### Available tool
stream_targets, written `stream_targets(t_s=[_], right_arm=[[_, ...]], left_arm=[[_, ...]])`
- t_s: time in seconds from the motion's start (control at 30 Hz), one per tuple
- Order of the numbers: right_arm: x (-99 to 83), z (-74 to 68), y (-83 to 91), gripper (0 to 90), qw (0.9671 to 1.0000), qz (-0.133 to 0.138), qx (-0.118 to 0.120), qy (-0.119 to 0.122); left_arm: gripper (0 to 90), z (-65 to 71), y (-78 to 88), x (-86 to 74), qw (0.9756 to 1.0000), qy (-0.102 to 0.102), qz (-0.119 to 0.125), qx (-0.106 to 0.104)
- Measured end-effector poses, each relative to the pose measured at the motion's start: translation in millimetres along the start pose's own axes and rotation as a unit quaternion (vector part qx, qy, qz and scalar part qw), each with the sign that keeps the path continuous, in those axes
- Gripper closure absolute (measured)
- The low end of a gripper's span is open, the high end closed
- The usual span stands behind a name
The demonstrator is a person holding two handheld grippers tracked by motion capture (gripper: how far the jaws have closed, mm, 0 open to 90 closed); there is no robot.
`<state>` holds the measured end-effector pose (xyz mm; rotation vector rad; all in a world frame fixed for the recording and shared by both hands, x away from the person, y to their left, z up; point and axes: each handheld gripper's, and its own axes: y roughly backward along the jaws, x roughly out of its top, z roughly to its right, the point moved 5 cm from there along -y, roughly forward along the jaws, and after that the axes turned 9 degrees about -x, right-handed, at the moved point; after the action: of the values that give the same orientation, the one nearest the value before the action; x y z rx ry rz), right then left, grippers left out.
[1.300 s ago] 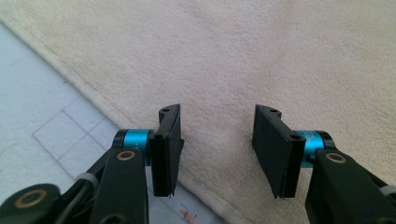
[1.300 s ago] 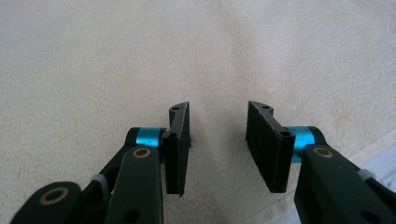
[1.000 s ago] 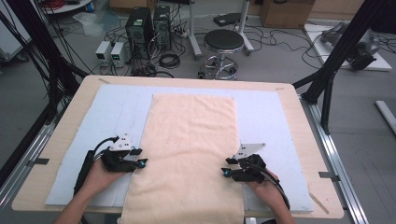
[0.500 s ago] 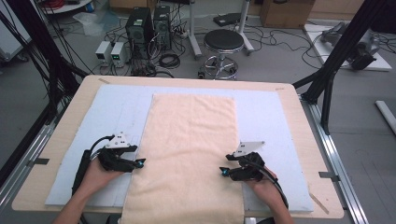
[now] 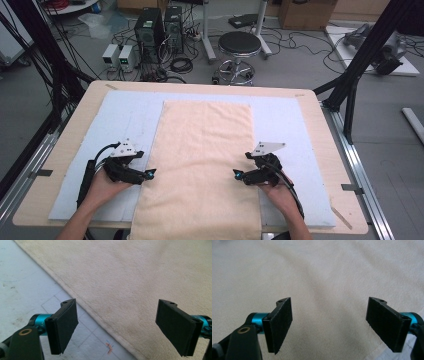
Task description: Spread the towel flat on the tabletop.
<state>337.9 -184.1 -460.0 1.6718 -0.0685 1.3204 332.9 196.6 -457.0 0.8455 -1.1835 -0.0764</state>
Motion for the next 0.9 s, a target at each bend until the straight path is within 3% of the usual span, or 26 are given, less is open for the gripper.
stream_targets(t_s=[0.4, 0.9], right_arm=[[-6.0, 5.4, 3.1, 17.3, 0.9998, -0.009, -0.019, 0.005], [-6.0, 7.6, 4.6, 17.3, 0.9998, -0.005, -0.016, -0.007]], left_arm=[[17.3, -2.0, -1.0, 4.1, 0.9999, 0.007, 0.008, -0.005], [17.3, -1.4, -0.3, 5.9, 0.9999, 0.007, 0.013, -0.004]])
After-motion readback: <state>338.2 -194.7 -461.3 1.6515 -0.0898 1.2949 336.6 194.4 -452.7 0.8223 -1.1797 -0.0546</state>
